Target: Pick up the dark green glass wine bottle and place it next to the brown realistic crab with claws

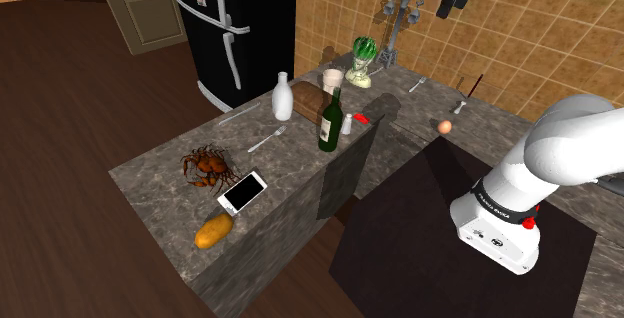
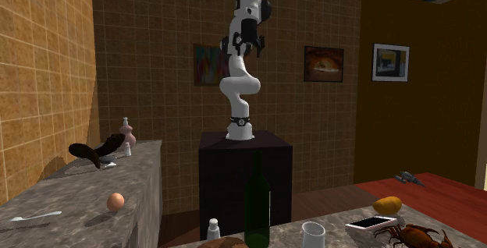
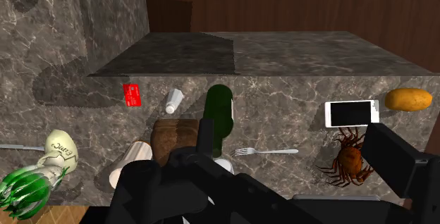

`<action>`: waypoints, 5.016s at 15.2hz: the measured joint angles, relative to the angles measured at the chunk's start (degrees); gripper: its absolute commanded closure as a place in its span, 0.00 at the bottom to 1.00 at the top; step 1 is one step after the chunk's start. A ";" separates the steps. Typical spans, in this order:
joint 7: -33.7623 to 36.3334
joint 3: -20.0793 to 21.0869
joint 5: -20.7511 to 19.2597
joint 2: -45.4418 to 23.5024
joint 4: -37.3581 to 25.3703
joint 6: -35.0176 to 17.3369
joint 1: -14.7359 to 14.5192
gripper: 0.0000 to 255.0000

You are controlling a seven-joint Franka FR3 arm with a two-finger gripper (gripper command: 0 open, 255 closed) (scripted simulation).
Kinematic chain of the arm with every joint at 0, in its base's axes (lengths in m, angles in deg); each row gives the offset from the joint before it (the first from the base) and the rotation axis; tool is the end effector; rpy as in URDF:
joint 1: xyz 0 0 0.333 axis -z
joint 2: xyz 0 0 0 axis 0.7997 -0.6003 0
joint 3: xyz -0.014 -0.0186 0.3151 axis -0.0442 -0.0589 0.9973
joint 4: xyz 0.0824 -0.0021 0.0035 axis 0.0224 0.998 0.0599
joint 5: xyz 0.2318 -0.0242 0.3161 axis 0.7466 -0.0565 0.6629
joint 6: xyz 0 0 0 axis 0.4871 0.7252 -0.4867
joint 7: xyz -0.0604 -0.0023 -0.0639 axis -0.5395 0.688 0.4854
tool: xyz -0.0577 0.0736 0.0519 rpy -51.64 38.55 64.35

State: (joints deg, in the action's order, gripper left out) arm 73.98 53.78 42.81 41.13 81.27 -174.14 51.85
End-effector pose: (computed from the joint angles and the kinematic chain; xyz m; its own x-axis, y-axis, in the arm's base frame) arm 0.3076 -0.0026 0.6177 0.9934 0.0899 0.0717 0.0874 -0.9955 0.0376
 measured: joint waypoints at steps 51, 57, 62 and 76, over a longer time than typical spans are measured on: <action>-8.73 -2.69 6.35 -71.22 -12.52 -62.10 0.90 0.00; -8.73 -2.69 6.35 -71.23 -12.53 -62.10 0.90 1.00; -8.73 -2.69 6.35 -71.23 -12.53 -62.11 0.90 1.00; -7.80 -3.40 5.21 -63.46 -12.90 -53.97 0.33 1.00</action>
State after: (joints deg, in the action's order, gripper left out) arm 66.19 50.38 48.02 -22.33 68.37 -228.11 52.17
